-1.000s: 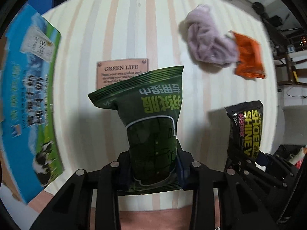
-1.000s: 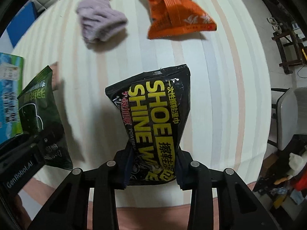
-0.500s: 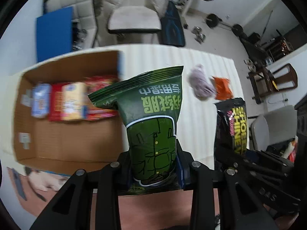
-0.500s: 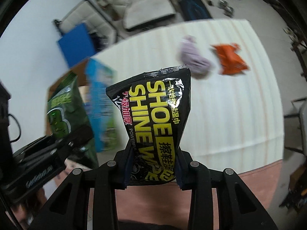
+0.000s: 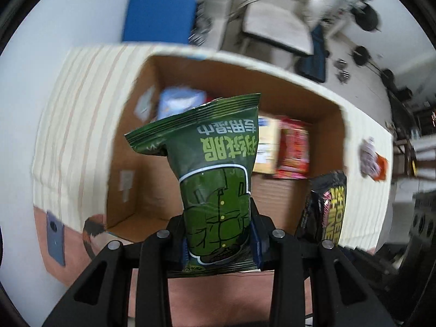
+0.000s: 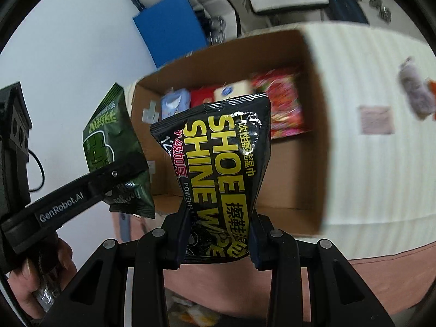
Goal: Organize soft objects
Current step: 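Carry both packs into the box and open both tools to release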
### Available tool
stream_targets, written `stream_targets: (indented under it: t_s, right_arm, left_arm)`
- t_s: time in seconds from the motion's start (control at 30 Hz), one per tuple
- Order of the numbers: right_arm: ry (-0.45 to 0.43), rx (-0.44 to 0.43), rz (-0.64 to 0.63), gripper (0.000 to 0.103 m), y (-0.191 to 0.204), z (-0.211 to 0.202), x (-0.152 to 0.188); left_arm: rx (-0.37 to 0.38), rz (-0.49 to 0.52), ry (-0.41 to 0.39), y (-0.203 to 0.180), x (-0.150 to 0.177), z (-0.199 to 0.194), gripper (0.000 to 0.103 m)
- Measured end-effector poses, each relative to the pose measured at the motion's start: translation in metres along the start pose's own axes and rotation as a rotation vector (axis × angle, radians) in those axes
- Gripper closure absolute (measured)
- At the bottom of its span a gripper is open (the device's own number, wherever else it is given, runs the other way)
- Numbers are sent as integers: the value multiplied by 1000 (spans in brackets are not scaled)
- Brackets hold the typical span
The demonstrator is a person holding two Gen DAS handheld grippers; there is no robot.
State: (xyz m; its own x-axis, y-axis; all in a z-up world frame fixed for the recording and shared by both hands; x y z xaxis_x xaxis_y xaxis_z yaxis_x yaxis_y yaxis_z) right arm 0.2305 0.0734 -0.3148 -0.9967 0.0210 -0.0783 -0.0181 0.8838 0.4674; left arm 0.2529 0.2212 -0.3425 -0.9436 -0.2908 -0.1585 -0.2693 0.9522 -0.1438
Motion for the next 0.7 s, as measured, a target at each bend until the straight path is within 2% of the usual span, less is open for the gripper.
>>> stream_targets:
  t_s: [0.1,0.2,0.33,0.57,0.63,0.7]
  right_arm:
    - [35,6,48,65,13,37,2]
    - [53,17,85,65,23,63,4]
    - [67,30,126,65,26,98,3]
    - [88,53,148,64,33,131,7]
    - [119,29,153,58,35,143,9]
    - [124,-1,164,41,35,144,11]
  left_arm:
    - [-4,-63,67,35,-2,13,72]
    - [-18,-85,115,50,-2,31,72]
    - [-52,-74,172,59,0,54,71]
    - [-78,-61,255,72,9,76,69]
    - [-92,-63,271,74,12,76,66]
    - [-82,-76,268,76,12,73,59]
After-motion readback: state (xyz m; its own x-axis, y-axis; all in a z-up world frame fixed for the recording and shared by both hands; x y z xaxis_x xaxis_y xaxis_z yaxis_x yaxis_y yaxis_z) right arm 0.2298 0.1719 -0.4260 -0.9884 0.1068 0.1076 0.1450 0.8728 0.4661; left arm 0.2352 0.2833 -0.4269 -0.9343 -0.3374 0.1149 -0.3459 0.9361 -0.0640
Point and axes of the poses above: each gripper's, at about its wrist camera, not at the fingertips, and z roughly the way its jaws point, y to its left, x to its underside, the point moved 10 cm from there along z, roughly the way its jaws point, and after that the axes turned 9 degrees about -y, right-handed, at the moved point
